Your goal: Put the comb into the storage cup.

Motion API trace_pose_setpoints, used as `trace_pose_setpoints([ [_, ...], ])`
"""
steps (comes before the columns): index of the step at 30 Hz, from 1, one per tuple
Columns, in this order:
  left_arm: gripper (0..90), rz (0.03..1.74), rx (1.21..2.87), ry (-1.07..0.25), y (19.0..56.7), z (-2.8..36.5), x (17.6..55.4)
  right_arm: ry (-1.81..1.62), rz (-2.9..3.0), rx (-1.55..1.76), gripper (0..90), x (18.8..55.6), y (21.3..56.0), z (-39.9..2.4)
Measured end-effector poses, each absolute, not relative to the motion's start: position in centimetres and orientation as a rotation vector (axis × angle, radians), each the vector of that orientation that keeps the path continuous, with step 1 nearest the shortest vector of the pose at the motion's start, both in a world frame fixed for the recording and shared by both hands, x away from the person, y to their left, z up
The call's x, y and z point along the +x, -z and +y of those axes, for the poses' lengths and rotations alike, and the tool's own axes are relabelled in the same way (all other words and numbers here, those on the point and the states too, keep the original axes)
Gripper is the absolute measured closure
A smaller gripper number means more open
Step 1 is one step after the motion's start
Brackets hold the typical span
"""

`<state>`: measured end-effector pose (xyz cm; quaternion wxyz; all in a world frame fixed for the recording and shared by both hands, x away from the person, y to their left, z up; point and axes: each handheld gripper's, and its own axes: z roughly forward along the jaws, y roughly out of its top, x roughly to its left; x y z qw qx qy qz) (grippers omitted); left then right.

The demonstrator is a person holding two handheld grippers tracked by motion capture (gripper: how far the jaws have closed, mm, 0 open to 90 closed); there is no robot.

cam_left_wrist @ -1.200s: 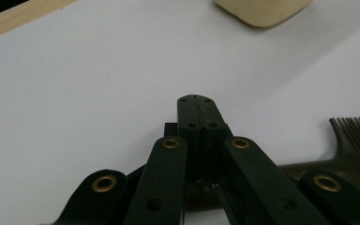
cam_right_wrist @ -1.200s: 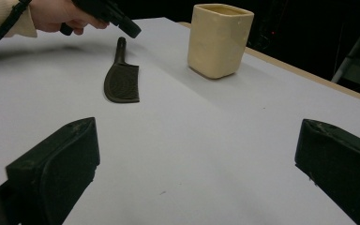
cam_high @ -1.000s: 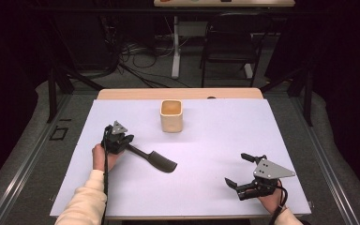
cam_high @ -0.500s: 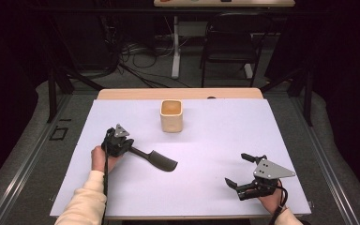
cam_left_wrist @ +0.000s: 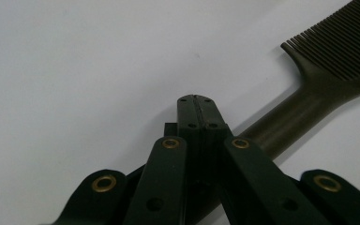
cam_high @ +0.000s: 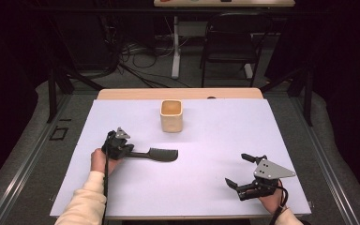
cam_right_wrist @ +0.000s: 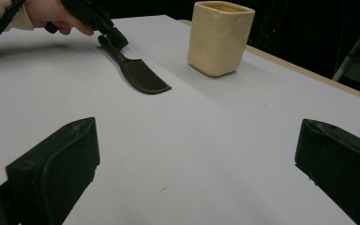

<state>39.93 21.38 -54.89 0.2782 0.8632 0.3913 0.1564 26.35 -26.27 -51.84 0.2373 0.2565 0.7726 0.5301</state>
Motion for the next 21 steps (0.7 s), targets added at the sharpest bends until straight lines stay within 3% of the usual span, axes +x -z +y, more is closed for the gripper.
trace_pose_setpoints([
  [21, 90.0, 1.086, 2.315, -0.379, 54.69, 21.65, 38.87, -1.451, 2.122, 0.711, 0.0, 26.35, 51.86, -26.24],
])
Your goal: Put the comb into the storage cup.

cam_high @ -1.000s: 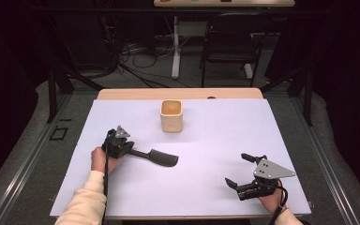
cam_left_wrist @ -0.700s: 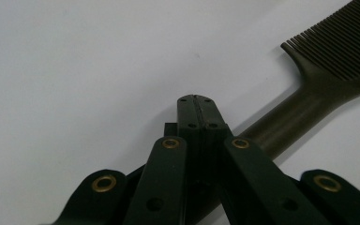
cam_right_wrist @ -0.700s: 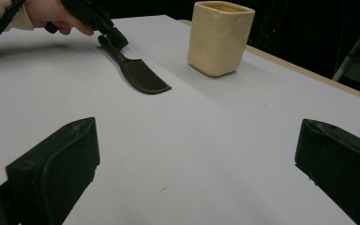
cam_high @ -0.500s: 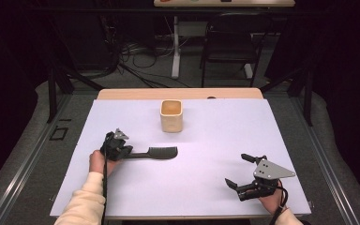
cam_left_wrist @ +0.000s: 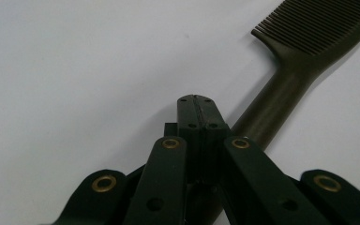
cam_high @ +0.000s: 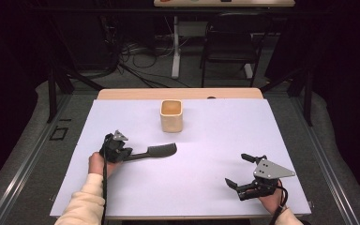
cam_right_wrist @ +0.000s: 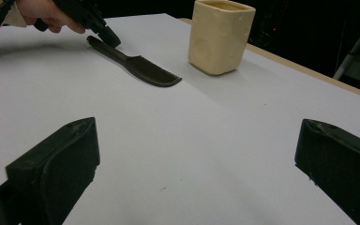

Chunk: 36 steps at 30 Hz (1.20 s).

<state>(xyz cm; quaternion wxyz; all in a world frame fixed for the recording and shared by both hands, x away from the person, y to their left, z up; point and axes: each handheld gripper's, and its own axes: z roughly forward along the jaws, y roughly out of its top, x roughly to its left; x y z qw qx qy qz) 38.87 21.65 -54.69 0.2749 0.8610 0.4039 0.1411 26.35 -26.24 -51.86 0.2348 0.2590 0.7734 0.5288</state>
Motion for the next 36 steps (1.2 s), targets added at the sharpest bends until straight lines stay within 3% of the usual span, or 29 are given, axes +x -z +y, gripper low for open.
trace_pose_setpoints([
  [31, 90.0, 1.099, 2.297, -0.35, 54.55, 21.32, 37.97, -1.444, 2.137, 0.716, 0.0, 26.41, 51.9, -26.25],
  [36, 76.8, 1.085, 2.261, -0.392, 53.99, 21.52, 37.91, -1.447, 2.137, 0.714, 0.0, 26.45, 51.91, -26.31],
])
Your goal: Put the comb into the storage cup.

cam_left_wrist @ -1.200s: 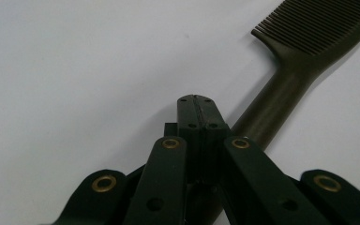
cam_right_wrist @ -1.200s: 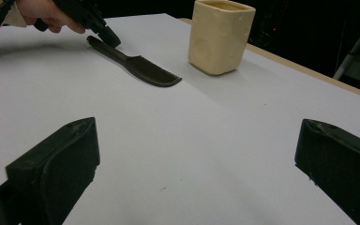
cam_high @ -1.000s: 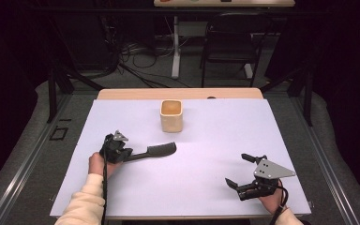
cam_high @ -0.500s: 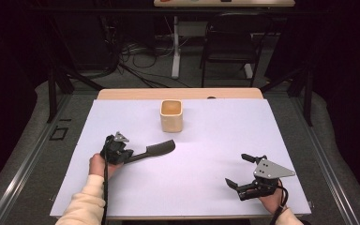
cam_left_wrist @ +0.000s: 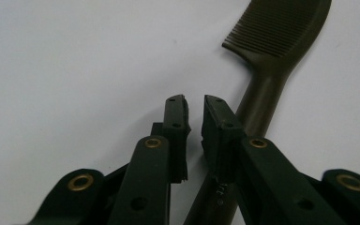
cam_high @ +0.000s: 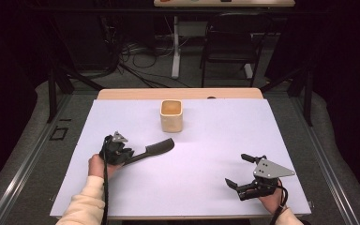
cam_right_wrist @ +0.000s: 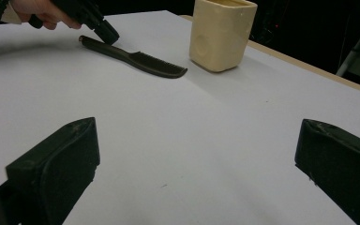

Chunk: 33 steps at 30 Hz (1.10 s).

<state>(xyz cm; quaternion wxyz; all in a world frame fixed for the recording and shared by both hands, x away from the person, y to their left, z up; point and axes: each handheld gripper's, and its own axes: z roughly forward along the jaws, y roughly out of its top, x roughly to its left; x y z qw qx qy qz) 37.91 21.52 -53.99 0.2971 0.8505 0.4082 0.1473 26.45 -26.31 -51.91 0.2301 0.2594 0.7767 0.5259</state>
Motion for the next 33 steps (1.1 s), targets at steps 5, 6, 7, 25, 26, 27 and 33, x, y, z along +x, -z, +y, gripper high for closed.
trace_pose_setpoints([
  [5, 63.3, 1.103, 2.205, -0.422, 53.4, 21.8, 37.9, -1.446, 2.137, 0.715, 0.0, 26.4, 51.9, -26.3],
  [6, 58.7, 1.1, 2.213, -0.423, 53.2, 21.8, 37.9, -1.444, 2.14, 0.716, 0.0, 26.4, 51.9, -26.3],
  [7, 52.8, 1.095, 2.192, -0.441, 53.0, 21.8, 37.9, -1.446, 2.136, 0.718, 0.0, 26.4, 51.9, -26.3],
  [25, 0.0, 1.004, 2.276, -0.463, 51.6, 20.5, 38.1, -1.46, 2.135, 0.734, 0.0, 26.5, 51.9, -26.3],
  [26, 0.0, 0.991, 2.281, -0.458, 51.5, 20.4, 38.0, -1.459, 2.138, 0.743, 0.0, 26.6, 52.0, -26.3],
  [27, 0.0, 0.969, 2.295, -0.456, 51.4, 20.2, 38.0, -1.461, 2.138, 0.746, 0.0, 26.7, 52.0, -26.2],
  [33, 0.0, 0.883, 2.402, -0.438, 51.1, 19.2, 38.2, -1.458, 2.144, 0.747, 0.0, 26.7, 52.0, -26.2],
])
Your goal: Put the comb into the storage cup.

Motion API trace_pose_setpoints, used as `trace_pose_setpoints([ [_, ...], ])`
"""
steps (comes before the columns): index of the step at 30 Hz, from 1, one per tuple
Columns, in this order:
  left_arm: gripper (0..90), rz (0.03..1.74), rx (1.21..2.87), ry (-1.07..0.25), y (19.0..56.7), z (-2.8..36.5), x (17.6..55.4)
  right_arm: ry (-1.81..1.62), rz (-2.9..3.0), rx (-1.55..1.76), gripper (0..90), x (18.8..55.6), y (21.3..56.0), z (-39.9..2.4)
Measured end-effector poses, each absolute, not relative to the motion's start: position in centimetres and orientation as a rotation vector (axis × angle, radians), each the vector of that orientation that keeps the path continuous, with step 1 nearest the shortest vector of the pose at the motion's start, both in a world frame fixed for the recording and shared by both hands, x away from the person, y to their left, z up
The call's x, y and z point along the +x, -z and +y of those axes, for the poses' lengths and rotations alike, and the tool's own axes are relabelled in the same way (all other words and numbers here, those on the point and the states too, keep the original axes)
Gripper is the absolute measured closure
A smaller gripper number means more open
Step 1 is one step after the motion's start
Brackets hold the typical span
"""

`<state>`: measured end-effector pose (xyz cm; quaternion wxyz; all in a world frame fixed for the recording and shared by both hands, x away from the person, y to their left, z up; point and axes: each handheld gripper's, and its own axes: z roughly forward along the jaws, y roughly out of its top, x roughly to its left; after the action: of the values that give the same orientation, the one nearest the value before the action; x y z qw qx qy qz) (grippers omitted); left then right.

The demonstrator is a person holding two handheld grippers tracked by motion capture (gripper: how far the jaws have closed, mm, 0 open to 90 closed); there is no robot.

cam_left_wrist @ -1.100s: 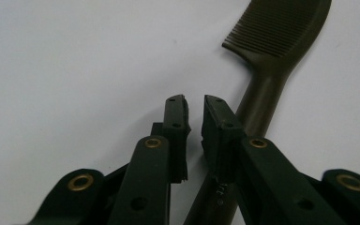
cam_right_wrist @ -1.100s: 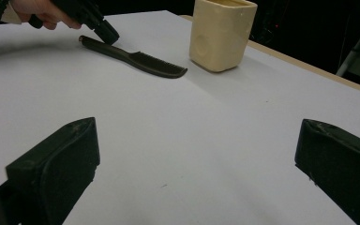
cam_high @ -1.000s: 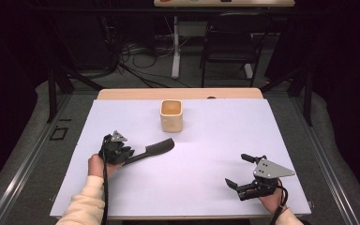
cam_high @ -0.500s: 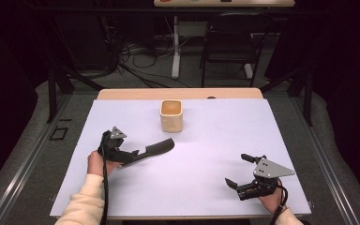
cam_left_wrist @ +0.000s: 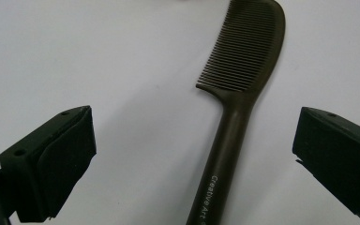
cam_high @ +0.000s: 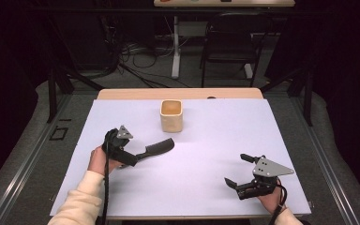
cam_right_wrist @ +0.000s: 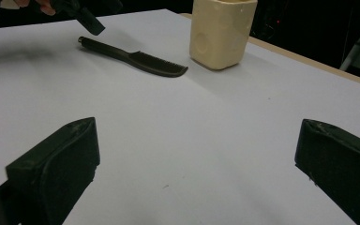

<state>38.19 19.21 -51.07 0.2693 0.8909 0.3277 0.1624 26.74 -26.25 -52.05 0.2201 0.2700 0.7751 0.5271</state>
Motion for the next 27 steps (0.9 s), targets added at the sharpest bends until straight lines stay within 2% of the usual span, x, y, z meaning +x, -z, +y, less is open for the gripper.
trace_pose_setpoints([
  [14, 0.7, 0.77, 2.659, -0.401, 50.4, 17.8, 38.8, -1.46, 2.15, 0.752, 0.0, 26.8, 52.1, -26.3],
  [15, 3.5, 0.761, 2.669, -0.389, 50.4, 17.6, 38.9, -1.457, 2.156, 0.758, 0.0, 26.8, 52.1, -26.3],
  [17, 17.6, 0.743, 2.689, -0.368, 50.4, 17.4, 39.0, -1.463, 2.151, 0.758, 0.0, 26.9, 52.2, -26.3],
  [18, 17.6, 0.733, 2.699, -0.352, 50.4, 17.2, 39.1, -1.463, 2.151, 0.758, 0.0, 26.9, 52.2, -26.3],
  [19, 28.3, 0.721, 2.718, -0.34, 50.4, 16.8, 39.1, -1.454, 2.158, 0.76, 0.0, 26.9, 52.2, -26.2],
  [27, 49.1, 0.673, 2.885, -0.269, 50.9, 14.6, 40.1, -1.454, 2.165, 0.759, 0.0, 26.9, 52.2, -26.2],
])
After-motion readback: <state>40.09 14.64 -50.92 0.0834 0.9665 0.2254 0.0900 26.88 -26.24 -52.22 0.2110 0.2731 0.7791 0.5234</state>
